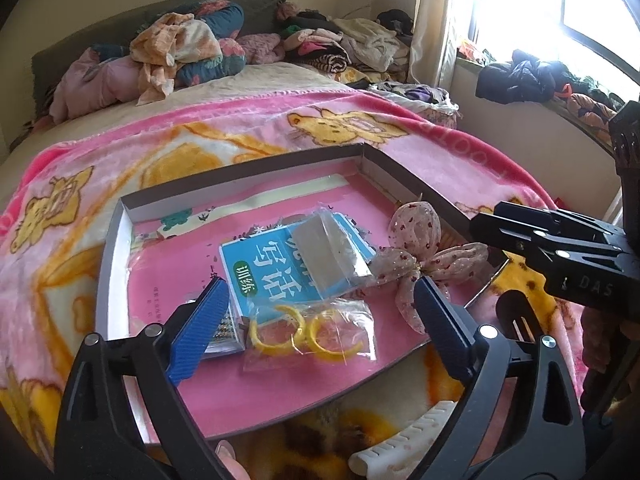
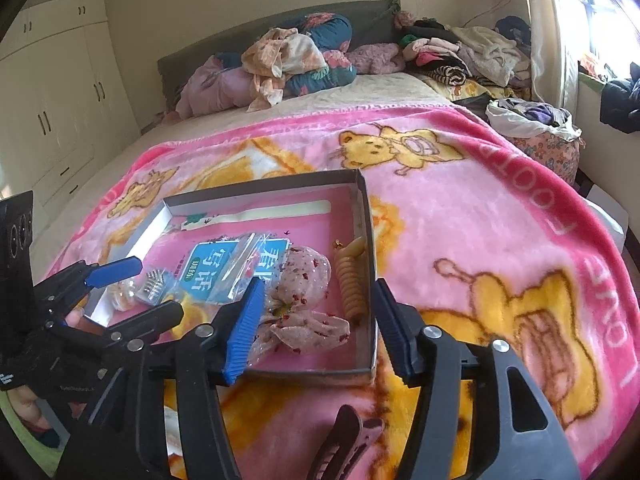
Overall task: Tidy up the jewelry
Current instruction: 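Drop the yellow hair tie bag with the left tool while the right tool drops the coiled tie, then withdraw both open tools from the box toward the remaining items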
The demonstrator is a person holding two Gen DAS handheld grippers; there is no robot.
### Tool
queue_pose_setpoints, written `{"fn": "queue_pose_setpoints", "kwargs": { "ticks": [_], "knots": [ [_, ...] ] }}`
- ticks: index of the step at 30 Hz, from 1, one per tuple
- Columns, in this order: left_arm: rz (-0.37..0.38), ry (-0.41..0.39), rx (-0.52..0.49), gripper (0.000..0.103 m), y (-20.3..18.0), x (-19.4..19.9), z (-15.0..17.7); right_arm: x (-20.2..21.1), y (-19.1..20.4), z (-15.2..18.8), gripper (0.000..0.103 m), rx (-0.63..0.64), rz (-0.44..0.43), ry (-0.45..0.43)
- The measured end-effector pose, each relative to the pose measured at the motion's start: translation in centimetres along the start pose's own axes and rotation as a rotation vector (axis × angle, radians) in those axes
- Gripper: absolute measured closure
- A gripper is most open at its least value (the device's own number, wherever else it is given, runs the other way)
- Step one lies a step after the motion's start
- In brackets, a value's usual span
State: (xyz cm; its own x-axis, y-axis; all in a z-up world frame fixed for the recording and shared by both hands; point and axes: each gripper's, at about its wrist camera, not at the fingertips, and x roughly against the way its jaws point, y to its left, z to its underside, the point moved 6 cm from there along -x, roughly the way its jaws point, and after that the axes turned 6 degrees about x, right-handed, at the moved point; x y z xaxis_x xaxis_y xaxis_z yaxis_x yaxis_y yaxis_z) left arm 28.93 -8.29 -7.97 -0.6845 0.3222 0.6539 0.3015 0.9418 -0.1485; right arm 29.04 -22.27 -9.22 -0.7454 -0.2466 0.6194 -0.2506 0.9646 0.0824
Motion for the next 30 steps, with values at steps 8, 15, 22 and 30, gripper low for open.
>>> {"fn": "queue_pose_setpoints", "kwargs": {
  "ticks": [8,15,22,30],
  "knots": [
    [-0.006,-0.042,0.02,0.012,0.2,2.2,-0.3,1.7,0.5,0.6,0.046,-0.009,-0.001,-0.018],
    [-0.004,-0.071,0.048,0.012,0.5,4.0,-0.2,3.7,1.0,1.2,0.035,-0.006,0.013,-0.044],
    [-0.008,-0.099,0.071,0.012,0.7,5.8,0.3,5.5,1.5,1.8,0.035,0.0,0.009,-0.06],
    [-0.018,-0.118,0.061,0.012,0.5,7.5,1.6,7.0,2.1,2.8,0.035,0.005,0.01,-0.067]
  ]
}}
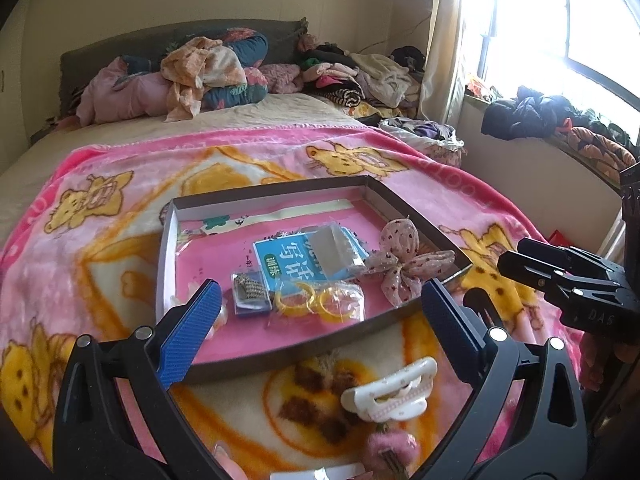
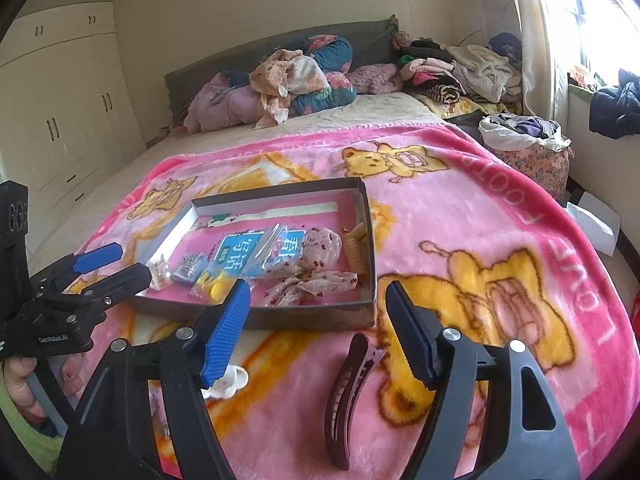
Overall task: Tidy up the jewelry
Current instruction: 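Withdraw both open tools from the box toward the remaining items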
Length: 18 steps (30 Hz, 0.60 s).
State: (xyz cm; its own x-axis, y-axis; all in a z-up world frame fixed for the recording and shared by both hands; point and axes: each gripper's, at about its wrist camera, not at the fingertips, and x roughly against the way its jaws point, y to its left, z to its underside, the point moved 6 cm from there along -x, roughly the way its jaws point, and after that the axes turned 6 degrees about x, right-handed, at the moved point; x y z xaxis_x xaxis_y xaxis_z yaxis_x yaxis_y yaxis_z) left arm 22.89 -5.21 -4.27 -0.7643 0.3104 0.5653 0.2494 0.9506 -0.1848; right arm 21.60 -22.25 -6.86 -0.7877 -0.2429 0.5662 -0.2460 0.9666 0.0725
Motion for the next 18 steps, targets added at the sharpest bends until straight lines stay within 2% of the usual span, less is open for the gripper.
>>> {"fn": "queue_pose_setpoints", "kwargs": {
  "ticks": [18],
  "knots": [
    [0.007,0.031,-0.019,0.012,-0.1,1.6,3.1,1.6,0.8,3.7,0.035,-0.012,-0.006,0.028]
  ]
}}
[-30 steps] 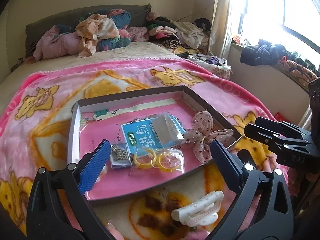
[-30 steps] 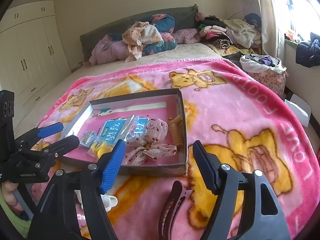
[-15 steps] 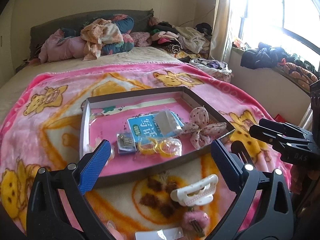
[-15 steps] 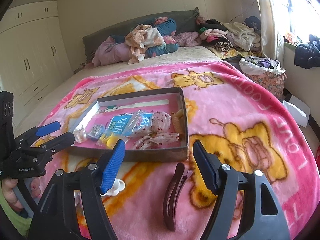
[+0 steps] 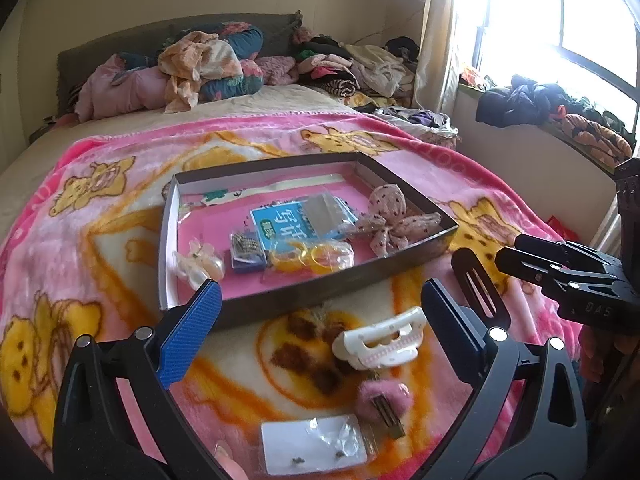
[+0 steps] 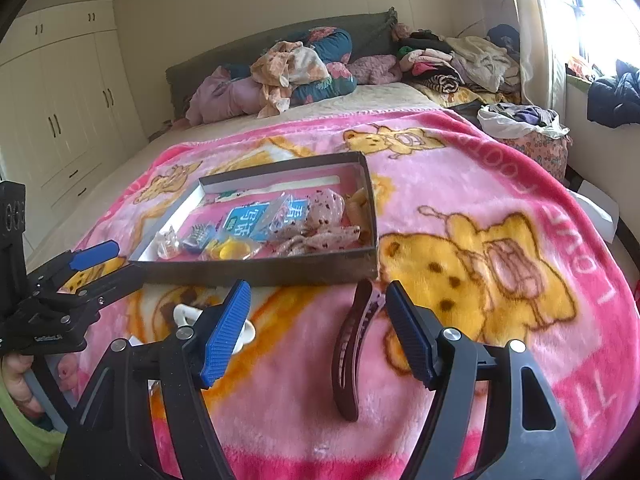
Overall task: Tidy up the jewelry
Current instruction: 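Withdraw both open tools from the box toward the remaining items, then grasp the pink pom-pom clip with the left tool while the right tool grasps the brown claw clip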
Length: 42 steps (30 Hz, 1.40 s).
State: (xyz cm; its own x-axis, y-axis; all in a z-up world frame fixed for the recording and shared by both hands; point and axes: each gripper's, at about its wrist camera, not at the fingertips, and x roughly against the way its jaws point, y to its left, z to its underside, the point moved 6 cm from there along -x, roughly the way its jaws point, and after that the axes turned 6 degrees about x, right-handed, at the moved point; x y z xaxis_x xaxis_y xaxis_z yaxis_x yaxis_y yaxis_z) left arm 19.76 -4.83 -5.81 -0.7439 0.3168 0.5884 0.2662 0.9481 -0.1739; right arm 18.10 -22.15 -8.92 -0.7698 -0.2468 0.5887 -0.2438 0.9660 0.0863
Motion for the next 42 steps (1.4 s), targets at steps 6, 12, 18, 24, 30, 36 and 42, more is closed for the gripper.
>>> {"fn": "queue_pose_setpoints", "kwargs": {
  "ticks": [6,12,18,24,30,36,42],
  "knots": [
    [0.011,0.016,-0.009,0.012,-0.5,0.3,1.1,0.3,0.2,1.1,0.035,-0.005,-0.001,0.01],
    [0.024,0.039,-0.025,0.012,-1.2,0.2,2.3,0.7,0.2,1.7,0.035,-0.009,0.003,0.017],
    [0.045,0.071,-0.047,0.012,-2.0,0.0,3.7,1.0,-0.1,2.7,0.035,-0.015,0.012,0.026],
    [0.064,0.106,-0.077,0.012,-3.0,-0.3,5.1,1.2,-0.7,3.4,0.035,-0.032,0.02,0.031],
    [0.066,0.135,-0.106,0.012,-3.7,-0.9,6.1,0.8,-1.0,4.3,0.035,-0.04,0.025,0.053],
    [0.042,0.164,-0.134,0.018,-4.1,-1.7,6.9,0.1,-1.1,4.8,0.035,-0.042,0.02,0.076],
    [0.022,0.172,-0.155,0.026,-4.2,-2.3,7.4,-1.1,-1.4,4.7,0.036,-0.047,0.015,0.099]
  ]
}}
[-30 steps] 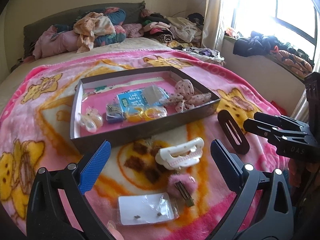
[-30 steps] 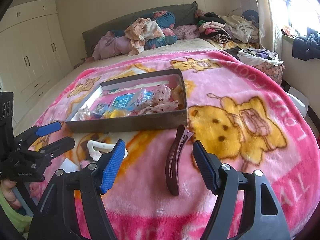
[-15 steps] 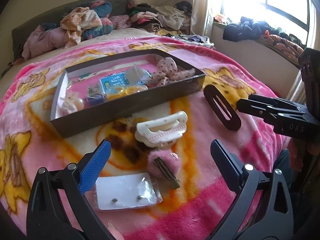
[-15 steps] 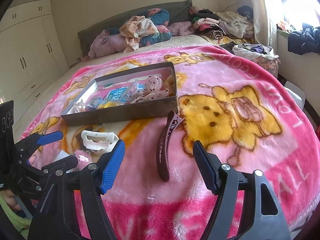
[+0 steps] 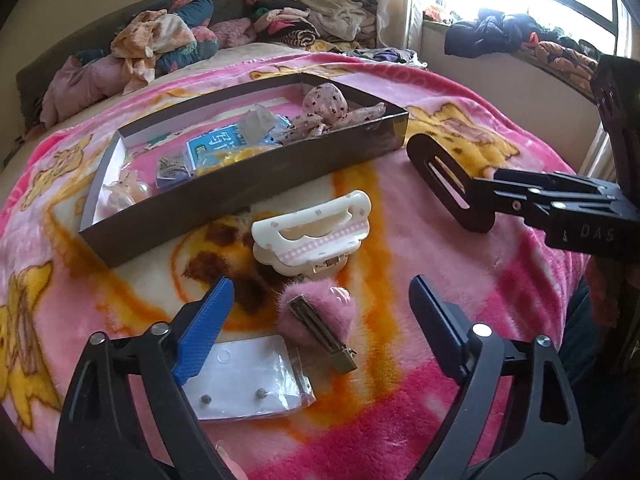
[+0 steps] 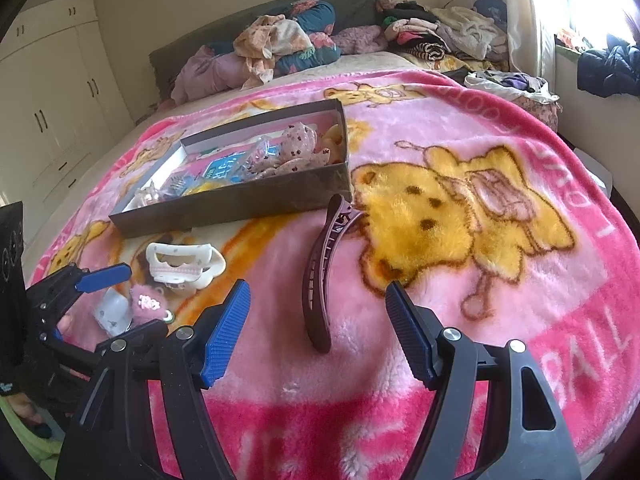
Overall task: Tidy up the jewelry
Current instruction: 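Grasp the pink pom-pom clip with the left tool while the right tool grasps the brown claw clip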
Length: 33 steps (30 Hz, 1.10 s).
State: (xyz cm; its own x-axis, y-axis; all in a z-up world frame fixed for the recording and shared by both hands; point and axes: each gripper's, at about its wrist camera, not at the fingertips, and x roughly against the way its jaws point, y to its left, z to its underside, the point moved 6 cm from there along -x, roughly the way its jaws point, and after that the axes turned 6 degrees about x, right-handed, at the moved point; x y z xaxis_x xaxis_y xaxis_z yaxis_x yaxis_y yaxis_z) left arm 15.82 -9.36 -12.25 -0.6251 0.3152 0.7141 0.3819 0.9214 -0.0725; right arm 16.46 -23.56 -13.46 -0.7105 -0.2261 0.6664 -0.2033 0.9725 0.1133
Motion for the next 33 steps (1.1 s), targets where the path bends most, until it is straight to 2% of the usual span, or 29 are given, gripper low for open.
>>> {"fn": "queue_pose_setpoints", "kwargs": {
  "ticks": [1,3,8,14,18,20,23,27,33],
  "knots": [
    [-0.001,0.003,-0.005,0.029,-0.1,-0.1,0.0,-0.3,0.0,-0.1,0.036,0.002,-0.001,0.004],
    [-0.002,0.005,-0.014,0.032,-0.3,-0.3,0.1,-0.9,0.1,-0.2,0.043,0.005,-0.003,0.02],
    [-0.003,0.01,-0.036,0.052,-0.8,-0.7,0.3,-2.9,0.5,-0.1,0.052,0.018,-0.012,0.065],
    [0.0,0.029,-0.041,0.058,-1.1,-1.3,0.5,-3.8,0.5,-0.2,0.057,0.014,-0.007,0.075],
    [-0.001,0.036,-0.038,0.064,-1.0,-1.5,0.6,-4.2,0.2,-0.1,0.064,0.011,-0.003,0.078],
    [0.0,0.038,-0.035,0.068,-0.9,-1.5,0.6,-4.3,0.1,-0.1,0.069,0.007,0.001,0.074],
    [-0.004,0.042,-0.038,0.077,-0.8,-1.6,0.6,-4.3,-0.3,-0.1,0.081,-0.002,0.008,0.071],
    [-0.005,0.042,-0.039,0.081,-1.0,-1.6,0.6,-4.0,-0.6,0.1,0.091,-0.017,0.007,0.06],
    [0.008,0.039,-0.047,0.082,-1.5,-1.3,0.6,-2.9,-0.9,0.2,0.093,-0.049,-0.007,0.038]
  ]
}}
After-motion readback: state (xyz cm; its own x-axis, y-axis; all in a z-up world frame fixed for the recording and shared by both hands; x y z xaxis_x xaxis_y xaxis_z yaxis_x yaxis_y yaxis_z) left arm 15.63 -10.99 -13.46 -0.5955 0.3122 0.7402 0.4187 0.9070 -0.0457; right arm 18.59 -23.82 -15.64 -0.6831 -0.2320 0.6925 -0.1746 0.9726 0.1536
